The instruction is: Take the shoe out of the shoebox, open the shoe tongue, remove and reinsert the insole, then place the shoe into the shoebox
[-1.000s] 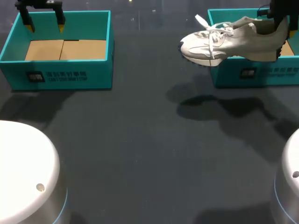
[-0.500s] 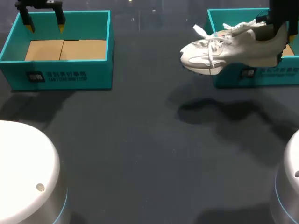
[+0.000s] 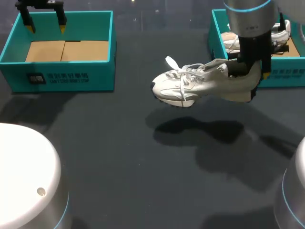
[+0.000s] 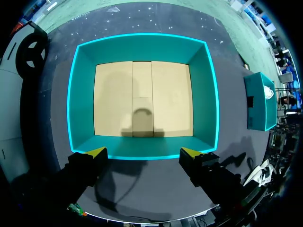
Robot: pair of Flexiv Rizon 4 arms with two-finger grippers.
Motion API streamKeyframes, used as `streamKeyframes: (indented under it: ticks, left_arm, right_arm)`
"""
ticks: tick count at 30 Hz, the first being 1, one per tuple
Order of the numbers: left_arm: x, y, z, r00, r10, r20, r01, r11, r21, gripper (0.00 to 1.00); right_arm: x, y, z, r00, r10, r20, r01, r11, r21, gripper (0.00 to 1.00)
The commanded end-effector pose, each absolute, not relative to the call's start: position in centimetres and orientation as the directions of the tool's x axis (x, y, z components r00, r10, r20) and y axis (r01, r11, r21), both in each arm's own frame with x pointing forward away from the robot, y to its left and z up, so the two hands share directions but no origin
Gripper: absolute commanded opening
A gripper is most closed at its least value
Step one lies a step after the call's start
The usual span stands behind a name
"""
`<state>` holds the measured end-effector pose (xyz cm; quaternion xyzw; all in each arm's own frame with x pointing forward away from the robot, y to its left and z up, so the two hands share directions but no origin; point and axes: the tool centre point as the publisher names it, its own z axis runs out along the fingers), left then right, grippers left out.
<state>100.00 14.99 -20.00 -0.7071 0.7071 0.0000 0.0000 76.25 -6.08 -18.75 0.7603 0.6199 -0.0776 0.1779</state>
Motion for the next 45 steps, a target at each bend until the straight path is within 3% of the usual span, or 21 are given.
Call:
streamKeyframes:
  ticks: [1, 12, 45]
  left_arm:
    - [100.0, 15.0, -20.0, 0.0, -1.0, 0.0, -1.0, 0.0, 0.0, 1.0]
    - [100.0, 15.0, -20.0, 0.0, -1.0, 0.0, -1.0, 0.0, 0.0, 1.0]
    - [100.0, 15.0, -20.0, 0.0, -1.0, 0.0, -1.0, 0.0, 0.0, 1.0]
  right_arm:
    - [75.8, -6.7, -19.3, 0.218, 0.921, -0.324, 0.968, -0.161, 0.194, 0.0]
    - [75.5, -6.2, -19.6, 0.22, 0.917, -0.334, 0.967, -0.159, 0.201, 0.0]
    - [70.8, 2.3, -33.7, 0.214, 0.93, -0.3, 0.974, -0.18, 0.138, 0.0]
